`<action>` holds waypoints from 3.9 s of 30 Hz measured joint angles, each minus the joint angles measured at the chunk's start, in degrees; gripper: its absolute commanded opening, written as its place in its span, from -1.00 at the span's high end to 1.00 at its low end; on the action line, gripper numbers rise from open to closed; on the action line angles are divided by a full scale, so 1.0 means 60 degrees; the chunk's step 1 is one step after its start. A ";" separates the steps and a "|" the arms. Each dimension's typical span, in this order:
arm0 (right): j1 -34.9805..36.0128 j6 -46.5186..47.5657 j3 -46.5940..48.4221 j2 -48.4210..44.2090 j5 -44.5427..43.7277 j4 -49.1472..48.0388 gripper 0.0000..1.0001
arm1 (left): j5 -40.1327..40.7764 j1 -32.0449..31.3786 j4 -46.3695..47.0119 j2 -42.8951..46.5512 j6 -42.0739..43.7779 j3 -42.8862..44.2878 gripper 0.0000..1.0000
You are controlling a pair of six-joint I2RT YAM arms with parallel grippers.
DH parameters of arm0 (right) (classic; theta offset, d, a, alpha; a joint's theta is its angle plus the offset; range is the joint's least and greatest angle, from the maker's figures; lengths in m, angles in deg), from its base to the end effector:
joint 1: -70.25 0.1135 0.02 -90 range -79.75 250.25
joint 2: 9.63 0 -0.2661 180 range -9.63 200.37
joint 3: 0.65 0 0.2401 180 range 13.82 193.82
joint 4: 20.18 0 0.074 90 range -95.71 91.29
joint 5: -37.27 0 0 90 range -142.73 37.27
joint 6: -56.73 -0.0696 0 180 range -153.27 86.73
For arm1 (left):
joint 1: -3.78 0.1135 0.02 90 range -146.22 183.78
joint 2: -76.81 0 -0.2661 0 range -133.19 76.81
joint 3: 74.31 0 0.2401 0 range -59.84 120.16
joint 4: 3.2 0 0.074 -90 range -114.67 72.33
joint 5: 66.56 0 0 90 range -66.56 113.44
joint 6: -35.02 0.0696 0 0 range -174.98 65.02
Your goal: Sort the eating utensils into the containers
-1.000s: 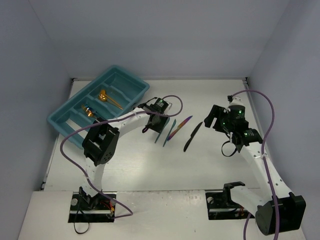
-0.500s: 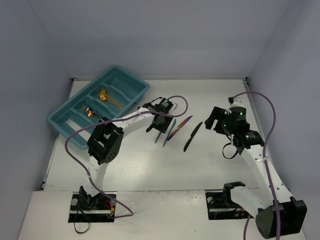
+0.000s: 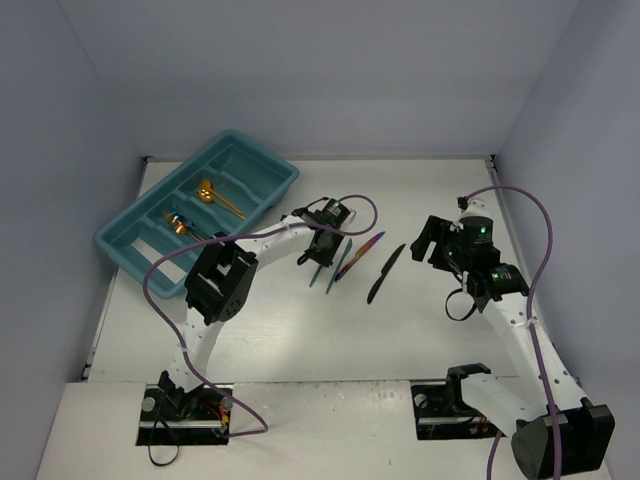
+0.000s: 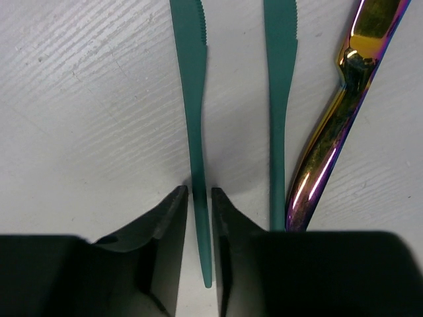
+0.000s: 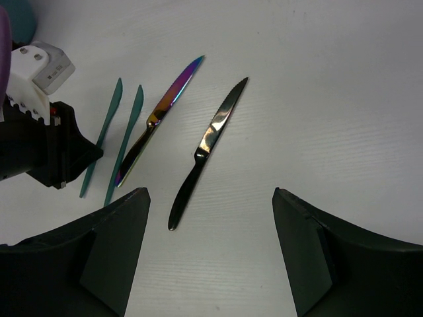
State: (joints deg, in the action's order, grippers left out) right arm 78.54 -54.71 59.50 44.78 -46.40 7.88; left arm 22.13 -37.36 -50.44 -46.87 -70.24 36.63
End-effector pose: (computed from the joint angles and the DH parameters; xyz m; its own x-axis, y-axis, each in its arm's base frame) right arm 0.2329 0.0417 0.2995 -0.4391 0.3032 -0.8458 -0.0900 0.9218 0.3771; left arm 0.3556 -0.3128 0.1577 -0.8045 0.3534 -0.4775 0.4712 0.8690 -0.1508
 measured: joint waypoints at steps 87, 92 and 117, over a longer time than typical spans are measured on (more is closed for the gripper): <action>0.0000 0.0067 -0.0887 -0.0525 -0.0157 0.0075 -0.45 | -0.0631 -0.0483 0.1336 0.2561 -0.2308 -0.2455 0.26; 0.0000 0.0056 -0.0887 -0.0525 -0.0131 0.0072 -0.46 | -0.0396 -0.0634 0.1261 0.1686 -0.2194 -0.2060 0.32; 0.0000 0.0056 -0.0974 -0.0517 0.0017 0.0068 -0.46 | 0.0470 -0.0638 0.1486 0.0175 -0.1802 -0.0581 0.40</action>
State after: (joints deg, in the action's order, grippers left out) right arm 78.54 -54.38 53.65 41.68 -46.29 8.29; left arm 24.95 -41.19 -41.52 -45.82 -81.05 33.15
